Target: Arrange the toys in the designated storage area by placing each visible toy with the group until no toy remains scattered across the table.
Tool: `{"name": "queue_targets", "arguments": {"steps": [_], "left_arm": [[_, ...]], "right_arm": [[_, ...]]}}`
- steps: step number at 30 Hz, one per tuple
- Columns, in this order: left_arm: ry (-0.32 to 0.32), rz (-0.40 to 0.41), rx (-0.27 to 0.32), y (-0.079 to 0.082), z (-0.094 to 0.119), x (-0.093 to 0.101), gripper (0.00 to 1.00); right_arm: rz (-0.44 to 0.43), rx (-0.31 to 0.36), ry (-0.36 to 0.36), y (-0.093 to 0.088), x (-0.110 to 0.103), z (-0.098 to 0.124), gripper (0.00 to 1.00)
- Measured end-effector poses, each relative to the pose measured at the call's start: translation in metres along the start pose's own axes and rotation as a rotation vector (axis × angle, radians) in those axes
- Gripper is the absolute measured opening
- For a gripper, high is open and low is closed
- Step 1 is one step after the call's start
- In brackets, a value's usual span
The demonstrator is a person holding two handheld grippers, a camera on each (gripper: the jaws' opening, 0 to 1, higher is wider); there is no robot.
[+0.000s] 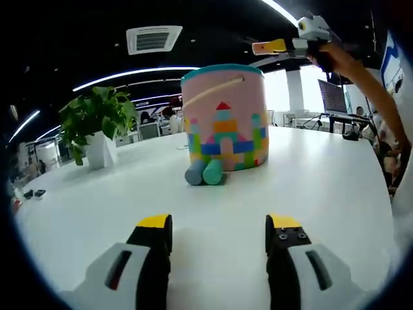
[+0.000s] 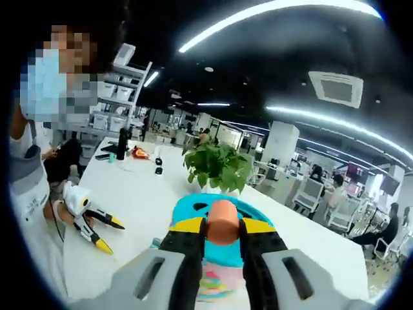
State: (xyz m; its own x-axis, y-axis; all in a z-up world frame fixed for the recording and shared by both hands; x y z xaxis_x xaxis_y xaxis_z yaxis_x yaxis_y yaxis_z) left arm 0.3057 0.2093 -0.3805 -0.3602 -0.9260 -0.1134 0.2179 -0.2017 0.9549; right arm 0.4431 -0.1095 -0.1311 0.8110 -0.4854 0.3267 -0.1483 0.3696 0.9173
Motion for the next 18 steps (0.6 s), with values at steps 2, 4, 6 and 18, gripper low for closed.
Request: {"name": "queue_targets", "arguments": {"steps": [2,4,6,18], "left_arm": [[-0.001,-0.002,0.000,0.000,0.000,0.000,0.60],[-0.001,-0.003,0.001,0.000,0.000,0.000,0.60],[-0.001,-0.001,0.001,0.000,0.000,0.000,0.60],[-0.002,-0.003,0.006,0.000,0.000,0.001,0.60]], "right_arm": [[0.024,-0.028,0.006,0.006,0.010,-0.002,0.20],[0.043,-0.063,0.021,0.010,0.019,-0.006,0.20],[0.068,-0.112,0.051,0.013,0.026,-0.013,0.20],[0.169,-0.407,0.212,0.012,0.056,-0.067,0.20]]}}
Point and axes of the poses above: the point that each gripper's makers call its tool centre point, and the gripper's own axes: z roughly backward along the fingers, x roughly to its right, y roughly out of its top, the point moved 10 cm from there along z, roughly backward along the fingers, and after that the axes turned 7 degrees about y, right-handed, at the moved point
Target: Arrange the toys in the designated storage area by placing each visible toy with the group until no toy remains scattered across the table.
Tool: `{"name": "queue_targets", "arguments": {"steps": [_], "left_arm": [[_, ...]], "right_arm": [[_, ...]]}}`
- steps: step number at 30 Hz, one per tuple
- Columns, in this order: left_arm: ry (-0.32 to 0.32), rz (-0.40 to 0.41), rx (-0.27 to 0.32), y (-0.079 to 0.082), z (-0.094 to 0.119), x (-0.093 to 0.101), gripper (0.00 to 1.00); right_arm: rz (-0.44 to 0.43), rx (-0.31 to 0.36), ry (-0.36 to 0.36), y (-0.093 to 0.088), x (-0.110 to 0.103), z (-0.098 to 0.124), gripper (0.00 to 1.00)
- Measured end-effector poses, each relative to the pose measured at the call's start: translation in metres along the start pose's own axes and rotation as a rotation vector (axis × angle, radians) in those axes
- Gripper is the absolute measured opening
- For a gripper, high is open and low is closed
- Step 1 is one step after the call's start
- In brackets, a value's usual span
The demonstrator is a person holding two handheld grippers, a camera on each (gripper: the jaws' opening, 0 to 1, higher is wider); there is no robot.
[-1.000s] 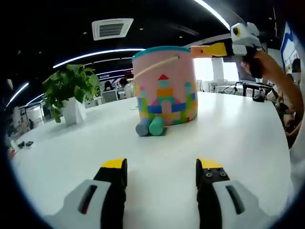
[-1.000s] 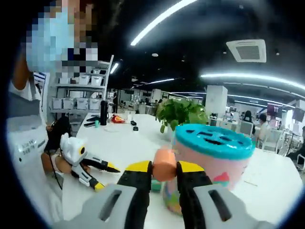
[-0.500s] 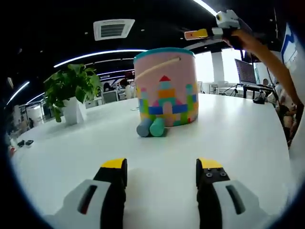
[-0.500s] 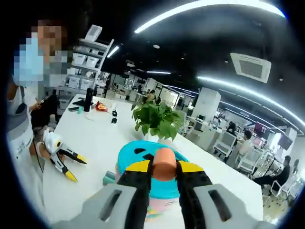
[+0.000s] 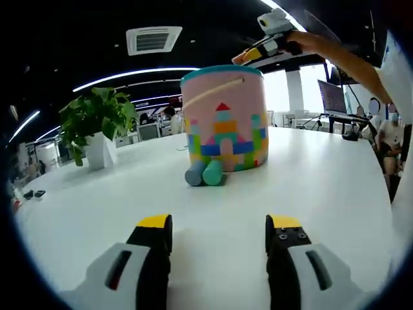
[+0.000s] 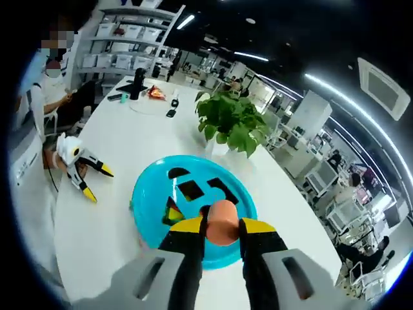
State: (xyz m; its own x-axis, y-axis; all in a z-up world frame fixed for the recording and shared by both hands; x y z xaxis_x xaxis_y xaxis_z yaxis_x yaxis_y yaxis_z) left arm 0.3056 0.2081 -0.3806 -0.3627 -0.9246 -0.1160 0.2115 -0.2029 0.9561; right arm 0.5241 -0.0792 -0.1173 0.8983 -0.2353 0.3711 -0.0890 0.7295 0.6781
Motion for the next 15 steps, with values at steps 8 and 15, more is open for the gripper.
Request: {"name": "queue_targets", "arguments": {"steps": [8,15], "left_arm": [[-0.005,0.002,0.003,0.000,0.000,0.000,0.60],[-0.005,0.009,0.008,0.001,0.001,-0.001,0.60]], "right_arm": [[0.018,-0.117,0.088,0.005,0.010,-0.019,0.20],[0.013,-0.194,0.139,0.008,0.011,-0.032,0.20]]}}
Point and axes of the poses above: the point that each gripper's makers call its tool centre point, and the gripper's own axes: z roughly backward along the fingers, x roughly to its right, y roughly out of its top, the point moved 10 cm from there along z, roughly backward along the fingers, and after that the axes turned 7 degrees about y, right-handed, at the moved point
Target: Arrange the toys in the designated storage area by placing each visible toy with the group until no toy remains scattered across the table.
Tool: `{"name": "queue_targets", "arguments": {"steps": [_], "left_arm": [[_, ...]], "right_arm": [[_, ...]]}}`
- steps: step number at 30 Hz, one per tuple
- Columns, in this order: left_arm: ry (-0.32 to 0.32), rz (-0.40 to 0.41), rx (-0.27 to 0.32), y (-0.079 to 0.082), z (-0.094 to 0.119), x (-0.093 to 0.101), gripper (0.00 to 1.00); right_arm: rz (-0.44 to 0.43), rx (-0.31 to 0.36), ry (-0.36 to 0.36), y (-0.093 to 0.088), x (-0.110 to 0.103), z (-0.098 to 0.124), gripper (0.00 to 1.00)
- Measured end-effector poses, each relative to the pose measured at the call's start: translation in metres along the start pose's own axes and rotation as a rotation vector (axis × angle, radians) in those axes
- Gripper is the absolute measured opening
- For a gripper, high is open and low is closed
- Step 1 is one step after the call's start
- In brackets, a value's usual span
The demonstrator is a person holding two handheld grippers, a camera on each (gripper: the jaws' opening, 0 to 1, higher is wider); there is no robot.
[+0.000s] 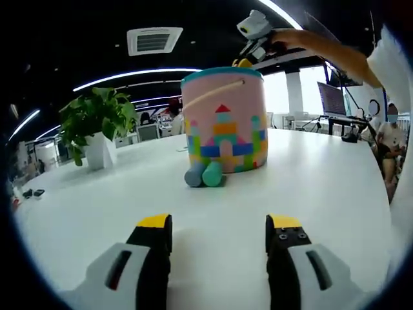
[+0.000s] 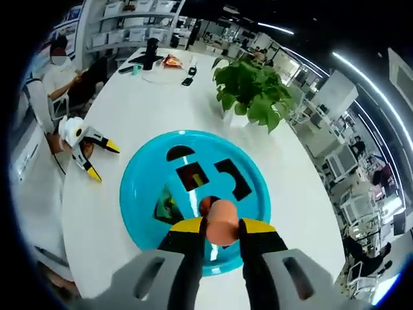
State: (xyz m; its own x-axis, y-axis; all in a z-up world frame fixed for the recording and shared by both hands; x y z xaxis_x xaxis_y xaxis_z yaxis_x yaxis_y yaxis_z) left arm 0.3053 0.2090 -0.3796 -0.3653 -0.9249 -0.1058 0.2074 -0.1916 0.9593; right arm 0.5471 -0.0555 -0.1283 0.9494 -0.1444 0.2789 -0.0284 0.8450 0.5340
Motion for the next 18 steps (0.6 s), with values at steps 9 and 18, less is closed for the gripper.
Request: {"name": "queue_targets", "arguments": {"steps": [9,18], "left_arm": [[-0.010,0.007,0.006,0.001,0.000,0.000,0.60],[-0.014,0.015,0.010,0.001,0.001,-0.001,0.60]], "right_arm": [[0.010,-0.074,0.055,0.003,0.001,-0.009,0.20],[0.007,-0.105,0.087,0.008,0.003,-0.012,0.20]]}}
Point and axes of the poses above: the point that each gripper's makers call its tool centre point, and the gripper's own axes: z roughly backward along the fingers, x roughly to its right, y roughly out of its top, the point moved 10 cm from there along z, roughly backward along the fingers, and after that the axes turned 7 degrees about y, right-handed, at the moved point
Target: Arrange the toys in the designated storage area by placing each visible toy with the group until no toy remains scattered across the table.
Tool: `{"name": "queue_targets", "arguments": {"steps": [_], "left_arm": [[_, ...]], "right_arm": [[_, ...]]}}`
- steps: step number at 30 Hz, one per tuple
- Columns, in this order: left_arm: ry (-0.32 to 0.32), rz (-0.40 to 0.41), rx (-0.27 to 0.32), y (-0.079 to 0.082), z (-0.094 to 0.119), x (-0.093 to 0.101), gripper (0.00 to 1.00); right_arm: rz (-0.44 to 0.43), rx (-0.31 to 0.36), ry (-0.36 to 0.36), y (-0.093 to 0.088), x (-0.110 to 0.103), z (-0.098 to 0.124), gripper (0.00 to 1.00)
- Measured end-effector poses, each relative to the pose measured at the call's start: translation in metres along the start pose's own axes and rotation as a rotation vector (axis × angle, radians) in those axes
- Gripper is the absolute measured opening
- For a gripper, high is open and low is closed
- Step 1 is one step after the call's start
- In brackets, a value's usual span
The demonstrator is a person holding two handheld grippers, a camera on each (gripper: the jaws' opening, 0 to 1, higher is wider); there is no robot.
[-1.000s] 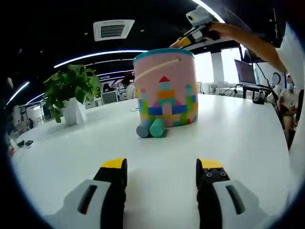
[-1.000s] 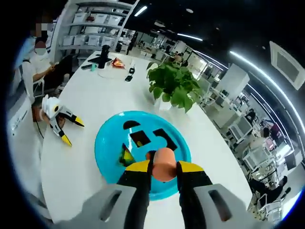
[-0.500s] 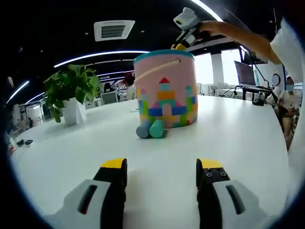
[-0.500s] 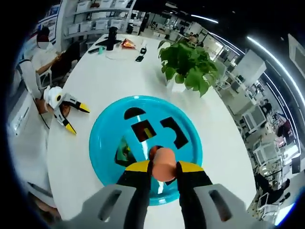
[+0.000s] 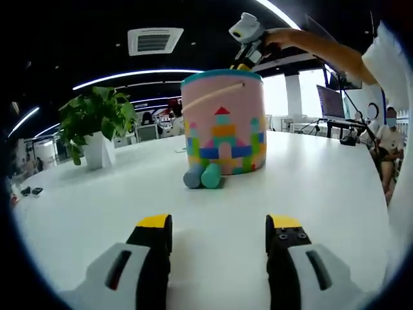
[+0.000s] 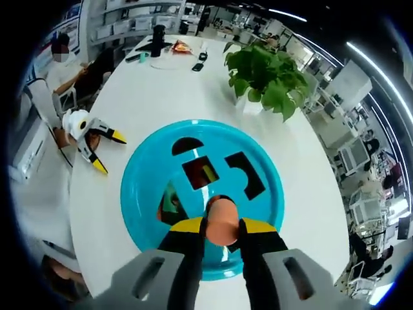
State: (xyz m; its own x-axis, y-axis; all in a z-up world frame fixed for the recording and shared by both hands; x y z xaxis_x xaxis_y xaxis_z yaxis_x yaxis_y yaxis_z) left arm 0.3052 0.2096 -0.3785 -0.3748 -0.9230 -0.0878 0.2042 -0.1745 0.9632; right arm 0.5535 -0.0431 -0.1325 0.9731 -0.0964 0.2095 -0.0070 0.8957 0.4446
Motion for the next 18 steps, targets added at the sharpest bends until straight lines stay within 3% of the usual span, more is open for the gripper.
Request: {"name": "queue_targets", "arguments": {"steps": [18], "left_arm": [[0.000,0.006,0.001,0.0004,-0.0010,0.0004,0.60]], "right_arm": [[-0.065,-0.011,0.070,0.0012,0.0061,-0.0047,0.21]]}}
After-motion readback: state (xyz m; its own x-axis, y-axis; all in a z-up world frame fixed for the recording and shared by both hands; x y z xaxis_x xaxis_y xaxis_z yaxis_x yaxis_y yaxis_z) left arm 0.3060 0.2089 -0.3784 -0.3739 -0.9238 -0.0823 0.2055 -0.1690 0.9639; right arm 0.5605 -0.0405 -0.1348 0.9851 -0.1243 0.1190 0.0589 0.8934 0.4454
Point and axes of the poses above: the point that each gripper's makers call its tool centre point, and the gripper's own axes: z roughly backward along the fingers, x roughly to its right, y roughly out of its top, the point moved 10 cm from there along z, roughly backward along the fingers, and after that the axes turned 7 degrees about y, right-handed, at the moved point
